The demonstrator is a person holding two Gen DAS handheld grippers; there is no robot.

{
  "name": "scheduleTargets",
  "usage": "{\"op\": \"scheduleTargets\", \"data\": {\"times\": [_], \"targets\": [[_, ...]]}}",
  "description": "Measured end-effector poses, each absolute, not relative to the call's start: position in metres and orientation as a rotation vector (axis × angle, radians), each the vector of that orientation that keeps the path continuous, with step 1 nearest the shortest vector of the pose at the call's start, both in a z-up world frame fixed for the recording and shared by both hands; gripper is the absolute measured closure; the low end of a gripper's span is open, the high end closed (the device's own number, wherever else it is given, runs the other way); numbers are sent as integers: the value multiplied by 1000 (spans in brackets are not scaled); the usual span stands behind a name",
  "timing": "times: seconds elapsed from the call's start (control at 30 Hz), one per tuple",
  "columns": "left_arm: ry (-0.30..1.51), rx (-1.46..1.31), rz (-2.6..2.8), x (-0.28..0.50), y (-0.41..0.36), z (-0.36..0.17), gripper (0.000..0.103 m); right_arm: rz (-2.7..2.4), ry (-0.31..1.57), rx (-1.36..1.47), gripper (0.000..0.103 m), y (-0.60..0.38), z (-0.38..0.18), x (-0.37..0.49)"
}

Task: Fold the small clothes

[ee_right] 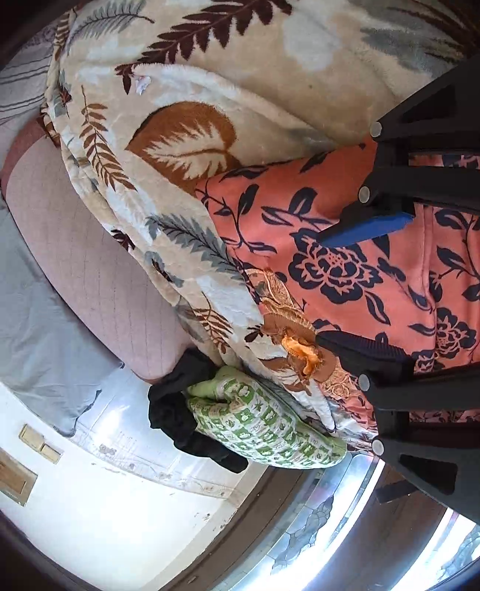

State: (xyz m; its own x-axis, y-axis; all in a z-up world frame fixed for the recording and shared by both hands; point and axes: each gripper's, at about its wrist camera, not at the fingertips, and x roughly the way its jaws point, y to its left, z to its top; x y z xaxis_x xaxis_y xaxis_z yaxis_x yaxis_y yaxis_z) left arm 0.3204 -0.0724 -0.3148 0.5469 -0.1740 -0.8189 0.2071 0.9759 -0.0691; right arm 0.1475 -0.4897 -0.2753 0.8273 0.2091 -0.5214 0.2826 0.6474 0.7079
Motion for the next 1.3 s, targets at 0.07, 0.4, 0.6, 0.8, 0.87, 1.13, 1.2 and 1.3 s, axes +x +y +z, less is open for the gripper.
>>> {"op": "scheduleTargets", "data": {"times": [0.07,0.4,0.6,0.8,0.87,1.13,1.2,1.3], "targets": [[961,33,-229,321,-71,-314,92,-20,648,892,53,-483,-280,154],[982,5,-245,327,-72,-320,83,-25,772,845,59,-457,-295,163],[969,-46,-264,333,-61,-310,98,-31,886,813,59,-441,-317,176],[1002,-164,-263,336,-30,-297,65,-19,861,827,57,-445,-316,175],[1015,-188,-275,336,-29,-300,33,-12,855,850,57,-449,-317,175],[1079,81,-314,319,-75,-316,65,-15,856,819,57,-447,-316,175],[1070,123,-303,315,-78,-316,80,-15,857,810,57,-447,-316,176],[1046,142,-302,313,-77,-315,92,-25,857,797,57,-445,-314,178]]}}
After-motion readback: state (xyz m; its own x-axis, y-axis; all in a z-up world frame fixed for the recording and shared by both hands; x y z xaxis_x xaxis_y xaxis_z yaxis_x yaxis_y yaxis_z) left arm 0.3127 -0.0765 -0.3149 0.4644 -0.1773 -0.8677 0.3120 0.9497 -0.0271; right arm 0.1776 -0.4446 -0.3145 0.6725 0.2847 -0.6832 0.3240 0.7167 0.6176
